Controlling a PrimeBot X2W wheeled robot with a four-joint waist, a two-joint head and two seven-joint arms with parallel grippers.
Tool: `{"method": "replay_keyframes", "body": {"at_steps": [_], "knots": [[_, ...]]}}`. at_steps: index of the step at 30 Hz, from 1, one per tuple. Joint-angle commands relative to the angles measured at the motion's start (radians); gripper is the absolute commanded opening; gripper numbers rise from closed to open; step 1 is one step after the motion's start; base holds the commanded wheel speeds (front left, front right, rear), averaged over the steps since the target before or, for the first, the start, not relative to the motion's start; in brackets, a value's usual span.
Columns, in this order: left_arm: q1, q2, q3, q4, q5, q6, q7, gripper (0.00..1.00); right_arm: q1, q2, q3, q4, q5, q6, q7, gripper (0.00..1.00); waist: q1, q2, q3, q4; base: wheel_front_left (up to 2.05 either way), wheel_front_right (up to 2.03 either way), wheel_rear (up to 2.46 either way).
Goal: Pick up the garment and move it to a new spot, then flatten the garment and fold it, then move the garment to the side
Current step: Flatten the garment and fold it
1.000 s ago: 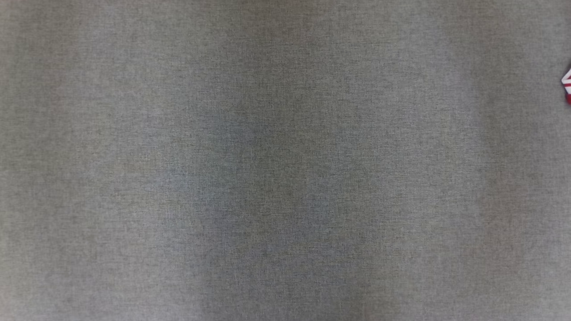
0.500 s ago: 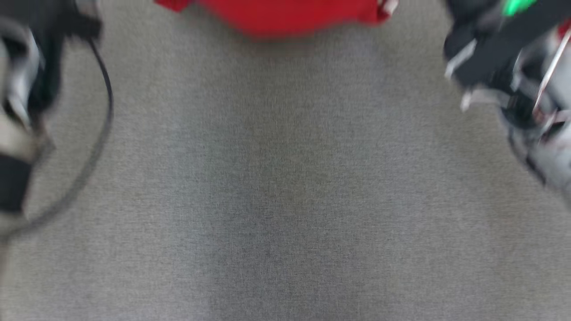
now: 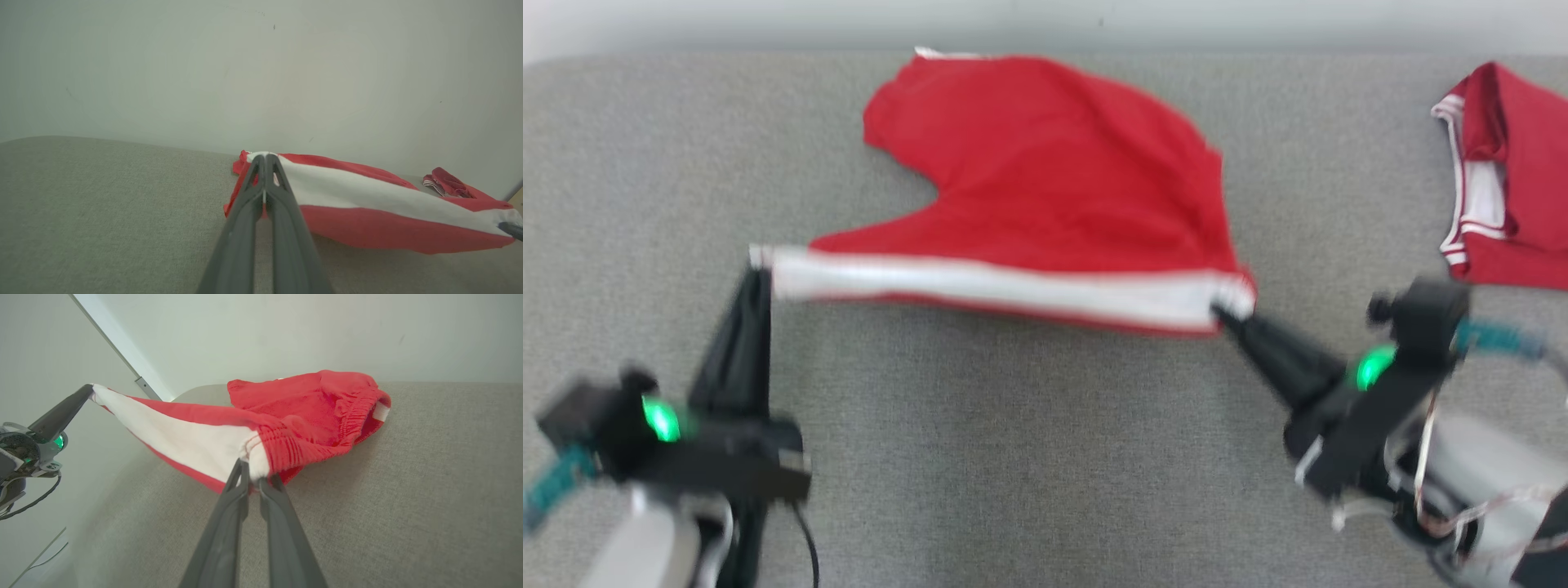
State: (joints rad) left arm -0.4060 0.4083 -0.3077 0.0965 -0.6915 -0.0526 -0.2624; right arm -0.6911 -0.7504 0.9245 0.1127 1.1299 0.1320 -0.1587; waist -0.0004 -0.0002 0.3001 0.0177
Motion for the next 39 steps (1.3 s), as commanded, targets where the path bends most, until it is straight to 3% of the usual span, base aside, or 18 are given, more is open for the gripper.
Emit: {"method": "replay_keyframes", "body": {"at_steps": [1, 5, 11, 24, 32, 35, 39], "knots": [[0.07, -0.017, 0.022, -0.008, 0.007, -0.006, -0.002, 0.0, 0.051, -0.002, 0.012, -0.007, -0.012, -0.002, -0.006, 0.0, 0.0004, 0.0002, -0.048, 0.001, 0.0, 0.0, 0.0], [0.23, -0.076, 0.092, -0.009, 0.027, -0.006, -0.002, 0.0, 0.156, -0.011, 0.036, -0.009, -0.042, -0.002, -0.011, 0.0, 0.0004, 0.0002, -0.086, -0.002, 0.0, 0.0, 0.0], [0.386, -0.153, 0.145, 0.022, 0.067, -0.042, -0.002, 0.0, 0.294, -0.013, 0.055, -0.022, -0.061, -0.002, -0.008, 0.0, 0.0004, 0.0002, -0.129, 0.009, 0.0, 0.0, 0.0], [0.495, -0.208, 0.227, 0.089, 0.183, -0.071, -0.002, 0.0, 0.53, 0.018, 0.029, -0.098, -0.08, -0.002, 0.017, 0.0, 0.0004, 0.0002, -0.166, 0.001, 0.0, 0.0, 0.0], [0.404, -0.151, 0.251, 0.042, 0.216, -0.076, -0.002, 0.0, 0.519, 0.06, -0.024, -0.145, -0.093, -0.002, 0.026, 0.0, 0.0004, 0.0002, -0.145, -0.049, 0.0, 0.0, 0.0], [0.331, -0.097, 0.22, 0.034, 0.226, -0.077, 0.003, 0.0, 0.503, 0.075, -0.053, -0.168, -0.066, -0.002, 0.023, 0.0, 0.0004, 0.0002, -0.128, -0.074, 0.0, 0.0, 0.0], [0.162, 0.021, 0.124, 0.02, 0.209, -0.076, 0.068, 0.0, 0.459, 0.104, -0.104, -0.186, -0.017, -0.002, 0.016, 0.0, 0.0004, 0.0002, -0.077, -0.12, 0.0, 0.0, 0.0]]}}
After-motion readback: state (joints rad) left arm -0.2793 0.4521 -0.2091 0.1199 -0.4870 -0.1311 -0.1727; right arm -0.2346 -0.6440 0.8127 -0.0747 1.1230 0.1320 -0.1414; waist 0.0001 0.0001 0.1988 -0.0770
